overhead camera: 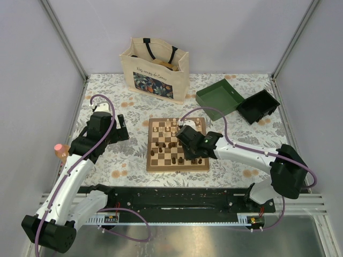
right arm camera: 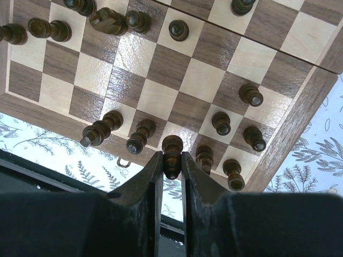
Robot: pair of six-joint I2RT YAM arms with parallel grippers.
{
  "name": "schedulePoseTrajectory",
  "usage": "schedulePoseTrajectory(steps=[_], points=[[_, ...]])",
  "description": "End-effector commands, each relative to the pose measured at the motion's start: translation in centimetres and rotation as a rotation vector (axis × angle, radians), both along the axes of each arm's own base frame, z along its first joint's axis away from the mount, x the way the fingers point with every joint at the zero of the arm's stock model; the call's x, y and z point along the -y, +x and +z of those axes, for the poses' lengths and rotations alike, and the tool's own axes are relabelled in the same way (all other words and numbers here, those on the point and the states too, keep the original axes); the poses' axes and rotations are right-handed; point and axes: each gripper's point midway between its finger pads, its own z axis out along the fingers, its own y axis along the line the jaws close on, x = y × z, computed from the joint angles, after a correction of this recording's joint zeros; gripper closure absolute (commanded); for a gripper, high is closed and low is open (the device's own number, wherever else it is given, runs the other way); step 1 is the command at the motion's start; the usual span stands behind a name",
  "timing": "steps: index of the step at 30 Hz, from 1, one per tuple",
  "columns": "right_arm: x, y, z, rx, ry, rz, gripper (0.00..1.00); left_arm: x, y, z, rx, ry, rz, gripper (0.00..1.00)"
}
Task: Set up the chess pieces on the board
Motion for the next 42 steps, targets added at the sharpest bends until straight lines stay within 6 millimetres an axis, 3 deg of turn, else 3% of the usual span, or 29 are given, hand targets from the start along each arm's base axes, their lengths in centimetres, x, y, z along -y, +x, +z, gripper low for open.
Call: schedulePoseTrajectory(steps=[1,27,42], points=[[-0.4,-0.6,-0.7,-0.013,-0.019,0.003,0.81,0.2,0.4,0.5,0.022,-0.016,-0.002,0.01],[-0.4,-1.3,-3.0,-0.047,-0.047,0.009,0.8,0.2,0.4,0.4,0.018,-0.014,-0.003,0.01],[-0.7,-0.9,-2.1,-0.018,-0.021,0.006,0.59,0.2,0.4,0.4,0.018,-0.015,-0.004,0.01]])
